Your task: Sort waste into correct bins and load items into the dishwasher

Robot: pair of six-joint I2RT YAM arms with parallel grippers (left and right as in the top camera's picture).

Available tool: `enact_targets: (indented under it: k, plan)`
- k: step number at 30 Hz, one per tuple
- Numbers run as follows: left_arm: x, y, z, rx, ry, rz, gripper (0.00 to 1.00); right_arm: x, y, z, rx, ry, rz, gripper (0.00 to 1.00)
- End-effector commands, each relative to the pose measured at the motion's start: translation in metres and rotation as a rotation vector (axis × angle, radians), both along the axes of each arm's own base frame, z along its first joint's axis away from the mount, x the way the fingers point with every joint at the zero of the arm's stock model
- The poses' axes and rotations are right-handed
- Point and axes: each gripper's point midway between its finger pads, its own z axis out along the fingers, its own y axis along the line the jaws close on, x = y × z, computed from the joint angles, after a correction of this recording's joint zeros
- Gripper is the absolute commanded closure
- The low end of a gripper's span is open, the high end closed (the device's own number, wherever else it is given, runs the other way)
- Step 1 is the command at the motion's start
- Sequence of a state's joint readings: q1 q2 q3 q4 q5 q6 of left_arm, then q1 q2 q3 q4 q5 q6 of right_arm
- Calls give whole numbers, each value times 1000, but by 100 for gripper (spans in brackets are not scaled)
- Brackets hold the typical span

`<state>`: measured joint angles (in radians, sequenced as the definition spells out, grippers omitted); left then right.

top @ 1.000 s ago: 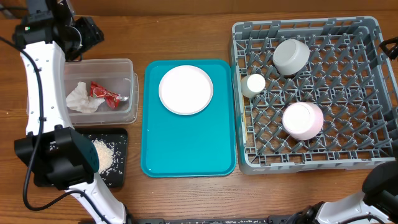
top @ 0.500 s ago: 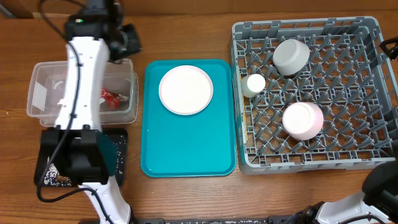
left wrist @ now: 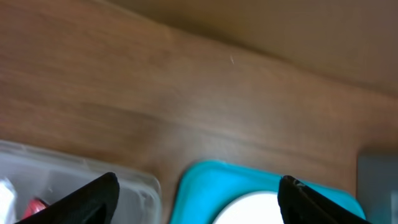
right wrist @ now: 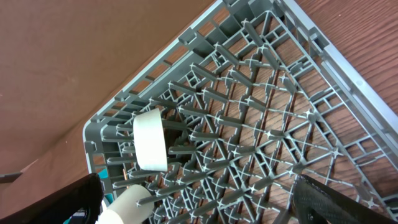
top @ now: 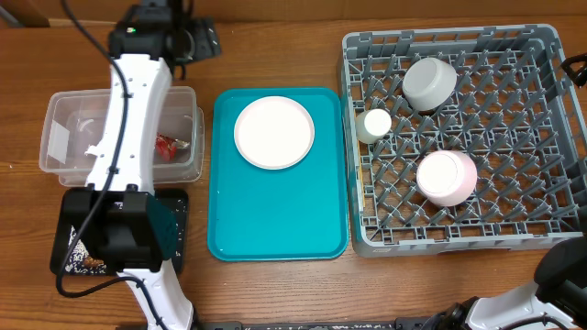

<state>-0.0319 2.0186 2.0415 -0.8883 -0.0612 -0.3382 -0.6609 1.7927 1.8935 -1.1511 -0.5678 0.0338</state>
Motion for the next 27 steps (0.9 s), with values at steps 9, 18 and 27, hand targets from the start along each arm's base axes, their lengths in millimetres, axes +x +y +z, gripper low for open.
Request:
enact_targets:
  k: [9,18,27]
  plan:
    - [19,73,32,-152,-139,72,0,23,22,46,225,-181,8,0]
    - [8,110,27,-165,-118,135,0,71,148,43,169,-147,210,4]
    - [6,109,25,-168,-105,135,0,81,319,-9,-316,-34,382,47]
